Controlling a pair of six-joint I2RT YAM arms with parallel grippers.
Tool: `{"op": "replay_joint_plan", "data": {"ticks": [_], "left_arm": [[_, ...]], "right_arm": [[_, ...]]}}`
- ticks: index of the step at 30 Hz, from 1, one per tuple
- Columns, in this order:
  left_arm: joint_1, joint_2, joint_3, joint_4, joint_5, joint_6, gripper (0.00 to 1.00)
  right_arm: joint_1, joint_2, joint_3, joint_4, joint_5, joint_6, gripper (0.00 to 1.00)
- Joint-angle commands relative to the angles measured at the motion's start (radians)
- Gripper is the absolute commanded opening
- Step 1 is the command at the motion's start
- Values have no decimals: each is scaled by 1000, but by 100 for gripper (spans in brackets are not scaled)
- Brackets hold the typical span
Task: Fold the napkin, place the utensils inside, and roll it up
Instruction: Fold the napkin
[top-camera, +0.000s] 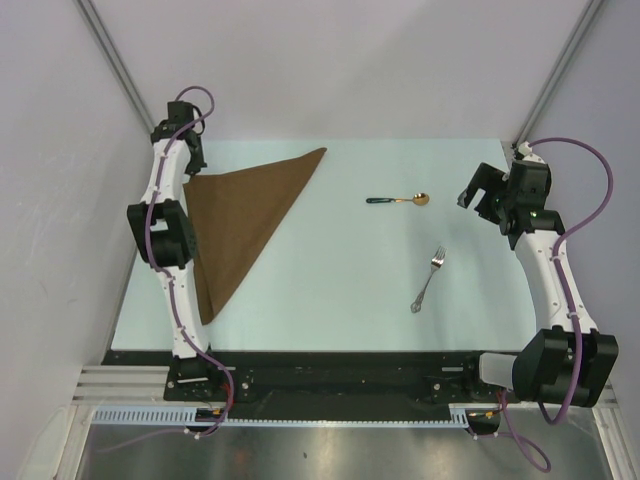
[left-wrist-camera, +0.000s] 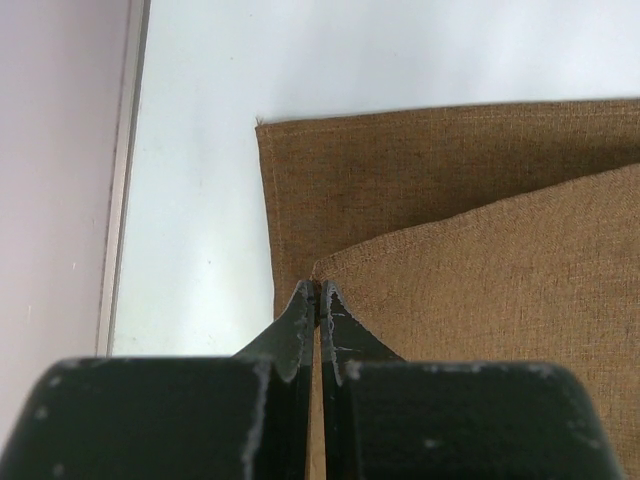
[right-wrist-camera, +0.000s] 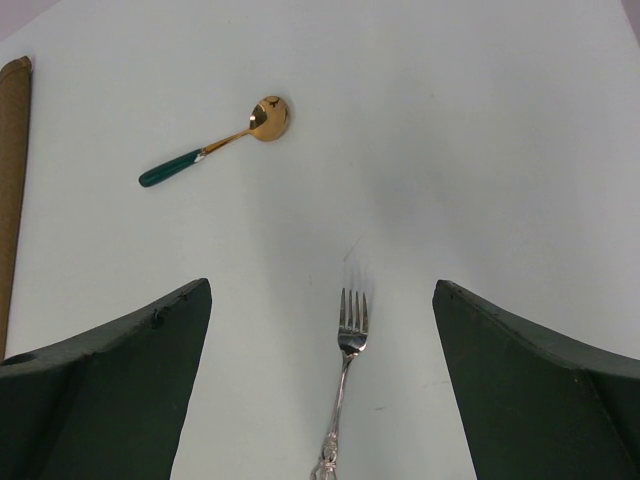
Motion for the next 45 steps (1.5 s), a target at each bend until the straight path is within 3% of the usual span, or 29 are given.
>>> {"op": "replay_joint_plan", "data": {"ticks": [1,24,26,27,28,31,38,42,45], "left_arm": [[26,5,63,-7,2,22,0],[54,34,114,-30,57,35,1],[54,32,112,-30,42,31,8],[56,31,112,-28,37,31,17],[56,29,110,-25,35,31,44],[56,12,107,-2,31,13,88],[54,-117,55,65,14,-20,100],[37,-233,22,59,35,-57,100],[-6,-337,-121,100,68,-69,100]], "right_arm": [[-2,-38,-6,-2,21,-12,98],[-2,-57,-11,-12,16,-9,98],[-2,-60,-12,-14,18,-10,98],[-2,-61,-14,-14,18,-10,98],[-2,-64,-12,-15,18,-10,98],[-2,-68,-20,-17,15,-12,98],[15,-32,-40,31,-65,14,98],[146,50,-20,77,-59,39,98],[250,164,26,133,-84,68,96]]}}
